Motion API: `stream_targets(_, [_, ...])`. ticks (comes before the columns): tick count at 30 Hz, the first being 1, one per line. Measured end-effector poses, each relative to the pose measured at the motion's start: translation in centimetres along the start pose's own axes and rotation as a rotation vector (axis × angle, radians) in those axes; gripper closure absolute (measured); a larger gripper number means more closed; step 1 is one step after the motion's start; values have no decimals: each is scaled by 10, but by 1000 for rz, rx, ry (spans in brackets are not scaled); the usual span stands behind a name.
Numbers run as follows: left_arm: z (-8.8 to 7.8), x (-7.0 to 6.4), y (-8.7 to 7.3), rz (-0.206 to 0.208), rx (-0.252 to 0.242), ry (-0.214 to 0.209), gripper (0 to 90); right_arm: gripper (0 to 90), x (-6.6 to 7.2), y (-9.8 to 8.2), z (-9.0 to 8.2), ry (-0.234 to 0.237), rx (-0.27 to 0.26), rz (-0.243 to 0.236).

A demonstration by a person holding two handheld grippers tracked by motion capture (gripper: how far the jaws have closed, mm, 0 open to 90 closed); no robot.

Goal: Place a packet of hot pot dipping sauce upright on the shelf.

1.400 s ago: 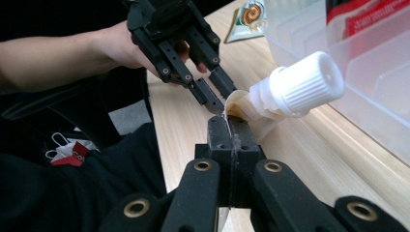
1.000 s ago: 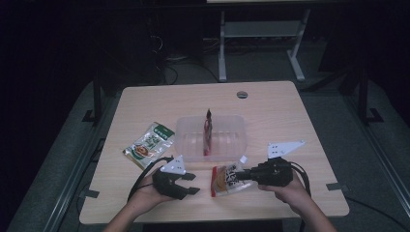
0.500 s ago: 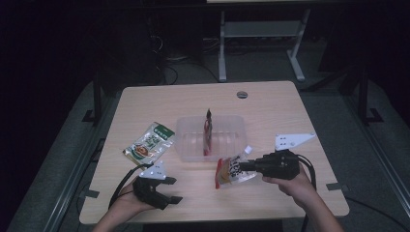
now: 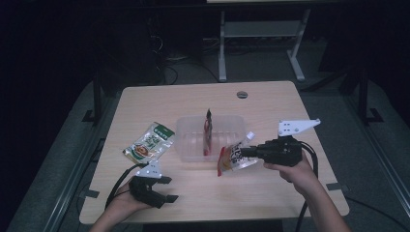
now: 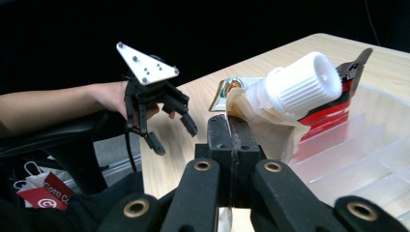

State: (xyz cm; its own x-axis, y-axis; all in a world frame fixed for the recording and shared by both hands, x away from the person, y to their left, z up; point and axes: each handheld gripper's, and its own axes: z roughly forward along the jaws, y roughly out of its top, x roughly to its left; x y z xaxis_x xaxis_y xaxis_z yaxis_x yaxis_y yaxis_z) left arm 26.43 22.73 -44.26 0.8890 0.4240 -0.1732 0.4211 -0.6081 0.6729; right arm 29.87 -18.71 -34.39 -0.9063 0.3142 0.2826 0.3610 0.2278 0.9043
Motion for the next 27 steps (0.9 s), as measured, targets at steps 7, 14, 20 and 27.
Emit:
stream_targets(7, [2,1,0,6,12,1,283,900,-6,10,1,-14,-14,-9])
stream_targets(14, [0,3,-1,5,14,5,283,900,-14,20,-1,-34,-38,-15])
stream_targets(20, [1,3,-1,3,10,6,283,900,-24,25,1,-42,-50,-6])
stream_targets(27, [1,3,-1,-2,9,6,283,900,-35,29,7,-53,-44,8])
